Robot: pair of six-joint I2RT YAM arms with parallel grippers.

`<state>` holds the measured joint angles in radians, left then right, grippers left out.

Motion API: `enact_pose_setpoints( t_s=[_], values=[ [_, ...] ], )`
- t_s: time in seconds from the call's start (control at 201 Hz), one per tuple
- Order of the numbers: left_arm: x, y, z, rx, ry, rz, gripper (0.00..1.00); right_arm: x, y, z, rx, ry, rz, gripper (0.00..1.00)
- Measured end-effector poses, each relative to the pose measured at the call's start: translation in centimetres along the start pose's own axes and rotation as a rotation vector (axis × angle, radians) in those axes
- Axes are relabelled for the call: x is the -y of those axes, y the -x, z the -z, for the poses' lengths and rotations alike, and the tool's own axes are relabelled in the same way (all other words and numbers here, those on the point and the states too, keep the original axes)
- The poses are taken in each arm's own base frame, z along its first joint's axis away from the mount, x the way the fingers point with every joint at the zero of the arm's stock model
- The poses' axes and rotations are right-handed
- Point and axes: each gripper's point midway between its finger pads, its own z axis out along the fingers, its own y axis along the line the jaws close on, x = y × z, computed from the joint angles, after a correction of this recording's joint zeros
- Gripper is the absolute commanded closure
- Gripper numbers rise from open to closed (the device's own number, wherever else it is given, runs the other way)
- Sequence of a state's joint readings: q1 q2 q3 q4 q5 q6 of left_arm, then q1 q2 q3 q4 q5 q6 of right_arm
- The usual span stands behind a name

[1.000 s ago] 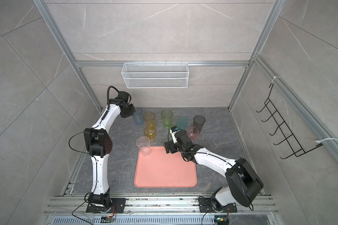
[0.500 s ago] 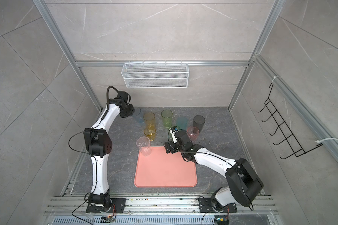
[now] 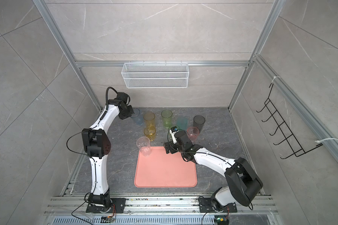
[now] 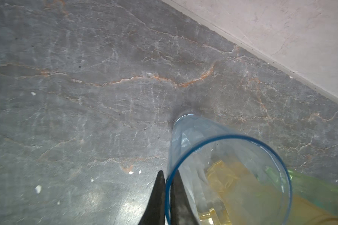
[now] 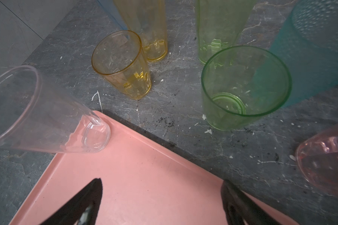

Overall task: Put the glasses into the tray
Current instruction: 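Lower the left gripper, close it on the pale blue cup, lift, then carry the pale blue cup with the left gripper over the tray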

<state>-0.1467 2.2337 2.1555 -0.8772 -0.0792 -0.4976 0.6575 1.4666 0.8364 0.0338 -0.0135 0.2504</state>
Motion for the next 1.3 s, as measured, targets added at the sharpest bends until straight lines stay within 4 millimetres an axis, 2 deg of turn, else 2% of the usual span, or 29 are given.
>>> enact_pose_setpoints(
  t_s=[0.199, 0.383, 0.568, 0.971, 1.305],
  values=[
    [-1.4, -0.7, 3.3, 0.012, 0.04, -0.018, 1.0, 0.0, 0.0, 0.0, 0.0, 0.001, 0.0, 0.04],
    [-2.2, -0.3, 8.3, 0.07, 0.054, -0.029, 1.0, -0.1, 0.0, 0.0, -0.001, 0.002, 0.002, 0.04],
    [-3.0, -0.9, 12.6, 0.094, 0.052, -0.032, 1.0, -0.2, 0.0, 0.0, -0.001, 0.003, 0.003, 0.04],
    [-6.0, -6.2, 16.4, 0.0, 0.112, -0.049, 1.0, 0.1, 0.0, -0.1, 0.002, -0.015, 0.003, 0.04],
    [-8.1, -12.0, 20.3, -0.045, 0.127, -0.085, 1.0, 0.3, -0.5, -0.5, -0.014, -0.026, 0.004, 0.04]
  ],
)
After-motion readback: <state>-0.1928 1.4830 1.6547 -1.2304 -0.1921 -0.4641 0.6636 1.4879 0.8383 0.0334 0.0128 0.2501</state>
